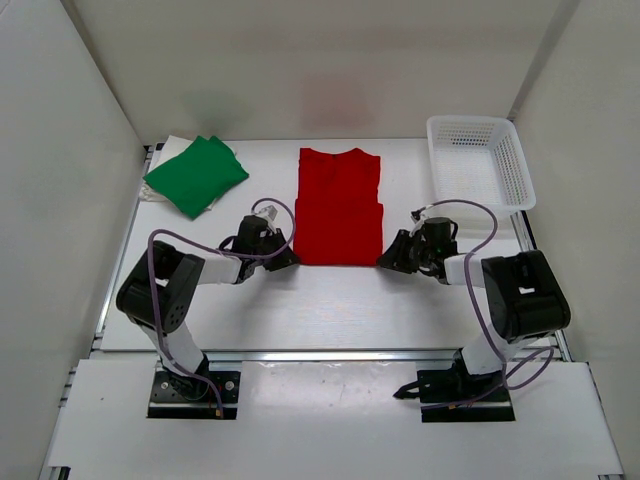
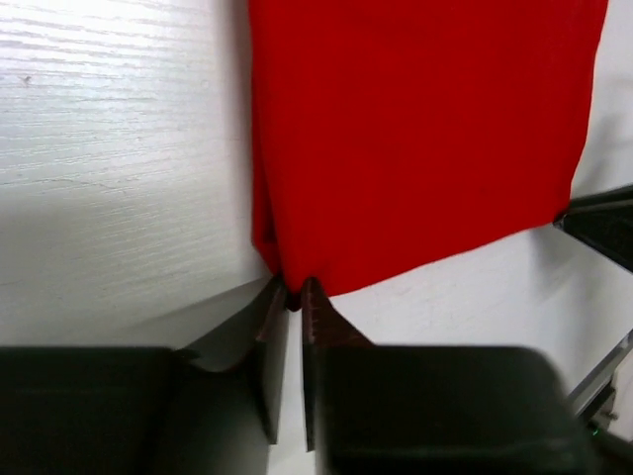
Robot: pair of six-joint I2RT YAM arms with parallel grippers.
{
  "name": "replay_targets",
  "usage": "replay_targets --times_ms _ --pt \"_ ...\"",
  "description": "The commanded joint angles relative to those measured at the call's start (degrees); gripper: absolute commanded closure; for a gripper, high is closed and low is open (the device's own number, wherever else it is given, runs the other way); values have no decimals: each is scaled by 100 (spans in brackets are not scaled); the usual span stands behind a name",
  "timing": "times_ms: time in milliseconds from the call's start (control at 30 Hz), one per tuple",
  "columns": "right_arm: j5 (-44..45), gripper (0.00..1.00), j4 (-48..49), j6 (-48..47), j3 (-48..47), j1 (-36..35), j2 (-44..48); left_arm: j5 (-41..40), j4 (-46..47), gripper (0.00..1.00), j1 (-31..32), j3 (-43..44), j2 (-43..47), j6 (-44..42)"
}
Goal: Fold and stack the t-shirts
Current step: Grab one side of the 2/3 rectangular tshirt with both arms
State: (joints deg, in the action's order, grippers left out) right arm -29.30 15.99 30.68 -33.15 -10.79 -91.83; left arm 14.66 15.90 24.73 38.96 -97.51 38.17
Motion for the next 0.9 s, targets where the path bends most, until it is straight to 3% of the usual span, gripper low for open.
replay_targets --times_ms 0,133,300,367,433,567,733,800,867 --pt "-41 80 159 26 -113 -11 -168 -94 -61 83 23 155 -83 15" --pt "-6 100 387 88 -131 -20 -274 -138 44 100 -65 147 -66 146" --pt "222 100 275 185 220 -116 235 -270 -394 100 58 -28 503 -81" --pt "266 100 29 150 474 -213 734 -288 -465 100 128 -492 926 -135" --pt "442 100 -200 158 983 -554 1208 -383 -911 100 242 -905 1600 -187" --pt "1303 100 -1298 412 1819 -1600 2736 -805 -1589 100 1234 -2047 2946 48" --pt "2075 100 -3246 2070 2611 -3488 5374 -701 -3229 100 1842 -2982 5991 1138" --pt "2314 100 -3716 2538 2437 -3851 6288 -684 -4127 100 1729 -2877 7049 1227" --pt "2106 100 -3805 2182 2095 -3477 6371 -335 -4227 100 1064 -2622 7185 1061"
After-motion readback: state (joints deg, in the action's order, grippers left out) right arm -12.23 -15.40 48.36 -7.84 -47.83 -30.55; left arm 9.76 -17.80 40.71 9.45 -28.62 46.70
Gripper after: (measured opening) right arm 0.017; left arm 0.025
